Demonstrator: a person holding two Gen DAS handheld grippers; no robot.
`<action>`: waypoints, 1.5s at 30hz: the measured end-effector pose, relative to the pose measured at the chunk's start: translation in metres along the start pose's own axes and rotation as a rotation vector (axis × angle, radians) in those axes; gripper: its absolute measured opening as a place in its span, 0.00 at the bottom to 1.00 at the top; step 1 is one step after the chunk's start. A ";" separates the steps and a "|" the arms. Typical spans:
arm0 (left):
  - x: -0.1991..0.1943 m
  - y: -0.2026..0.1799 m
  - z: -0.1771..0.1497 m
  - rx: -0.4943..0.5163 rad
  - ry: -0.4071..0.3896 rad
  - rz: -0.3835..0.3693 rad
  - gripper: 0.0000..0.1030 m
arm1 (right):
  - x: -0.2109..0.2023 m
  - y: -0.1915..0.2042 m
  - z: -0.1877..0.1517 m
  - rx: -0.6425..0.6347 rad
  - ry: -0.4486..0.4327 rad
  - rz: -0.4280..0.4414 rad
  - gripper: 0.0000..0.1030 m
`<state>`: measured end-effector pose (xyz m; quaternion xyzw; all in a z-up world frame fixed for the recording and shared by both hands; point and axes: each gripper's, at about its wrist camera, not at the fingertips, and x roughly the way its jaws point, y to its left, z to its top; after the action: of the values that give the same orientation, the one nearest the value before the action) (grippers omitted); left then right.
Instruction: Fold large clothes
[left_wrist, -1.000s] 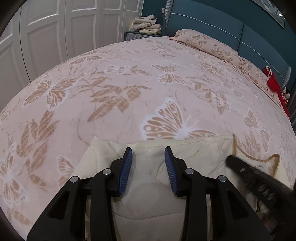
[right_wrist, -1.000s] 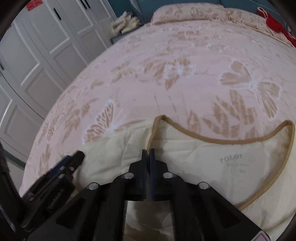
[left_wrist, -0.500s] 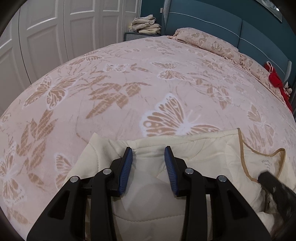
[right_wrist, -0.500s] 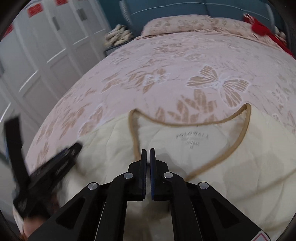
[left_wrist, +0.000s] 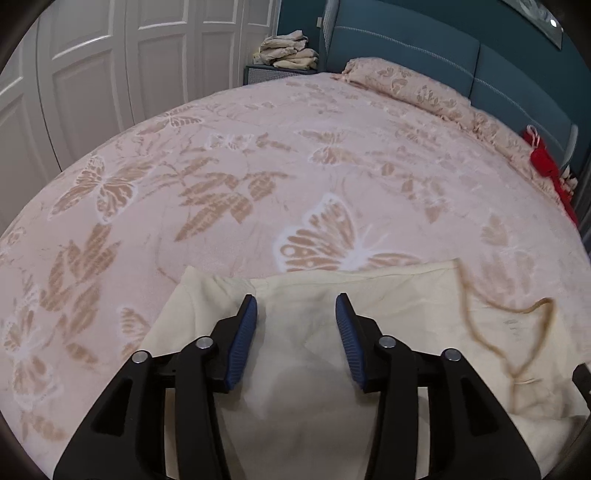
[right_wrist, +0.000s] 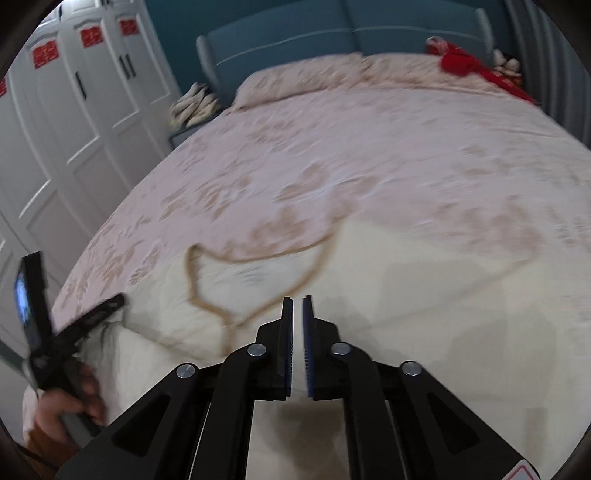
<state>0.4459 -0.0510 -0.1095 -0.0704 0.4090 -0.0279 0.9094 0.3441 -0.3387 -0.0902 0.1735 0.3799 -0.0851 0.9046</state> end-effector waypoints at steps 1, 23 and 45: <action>-0.011 -0.003 0.001 -0.015 -0.017 -0.032 0.43 | -0.005 -0.008 0.003 0.005 -0.007 -0.012 0.09; 0.030 -0.216 -0.058 0.212 0.205 -0.253 0.07 | 0.044 -0.102 0.008 0.122 0.104 -0.121 0.03; 0.044 -0.125 -0.015 0.270 0.118 -0.081 0.06 | 0.078 0.057 0.009 -0.194 0.143 0.045 0.05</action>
<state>0.4650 -0.1807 -0.1328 0.0378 0.4512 -0.1234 0.8830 0.4206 -0.2910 -0.1263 0.0991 0.4460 -0.0151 0.8894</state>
